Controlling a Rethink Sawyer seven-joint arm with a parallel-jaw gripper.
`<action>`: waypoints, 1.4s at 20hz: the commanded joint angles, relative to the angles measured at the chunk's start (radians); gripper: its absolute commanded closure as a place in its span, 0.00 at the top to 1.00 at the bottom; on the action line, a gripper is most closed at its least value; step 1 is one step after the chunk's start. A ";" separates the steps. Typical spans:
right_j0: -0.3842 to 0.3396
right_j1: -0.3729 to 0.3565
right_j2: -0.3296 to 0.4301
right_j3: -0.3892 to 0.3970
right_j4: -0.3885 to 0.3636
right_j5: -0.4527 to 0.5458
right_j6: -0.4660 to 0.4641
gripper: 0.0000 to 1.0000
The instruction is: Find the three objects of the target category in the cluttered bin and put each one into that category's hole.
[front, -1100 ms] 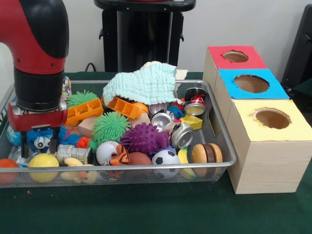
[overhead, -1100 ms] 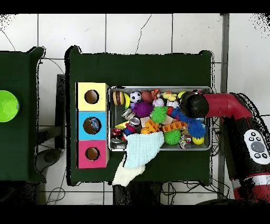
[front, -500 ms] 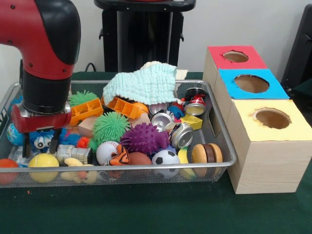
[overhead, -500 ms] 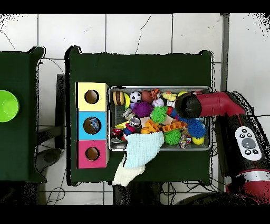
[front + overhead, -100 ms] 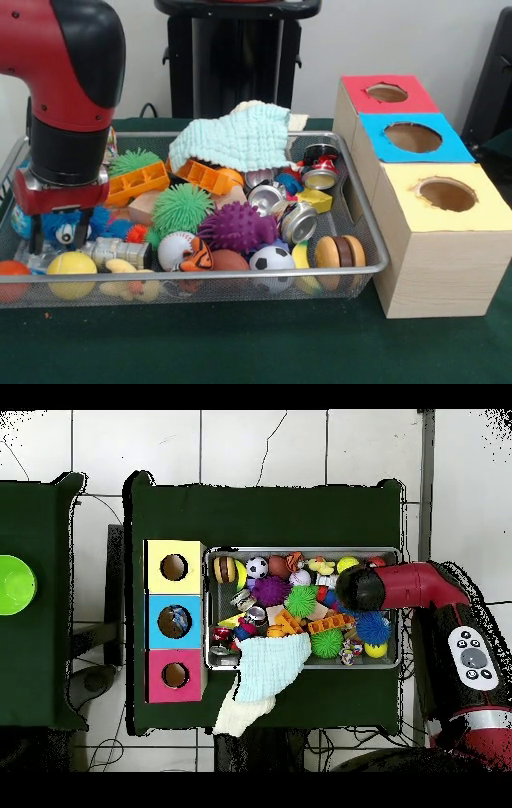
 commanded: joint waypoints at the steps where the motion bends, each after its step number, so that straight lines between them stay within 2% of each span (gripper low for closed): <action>1: 0.007 0.048 -0.073 -0.025 -0.073 -0.031 -0.012 1.00; 4: -0.008 0.056 -0.067 -0.013 -0.061 -0.069 -0.011 1.00; 8: -0.111 0.098 0.040 0.029 0.013 -0.155 -0.080 1.00; 12: -0.147 0.126 0.077 0.036 0.029 -0.192 -0.099 1.00; 20: -0.132 0.145 0.061 0.009 0.006 -0.214 -0.094 1.00; 21: -0.119 0.143 0.045 0.004 0.002 -0.202 -0.083 0.00; 28: -0.091 0.136 0.015 0.002 0.019 -0.186 -0.016 0.00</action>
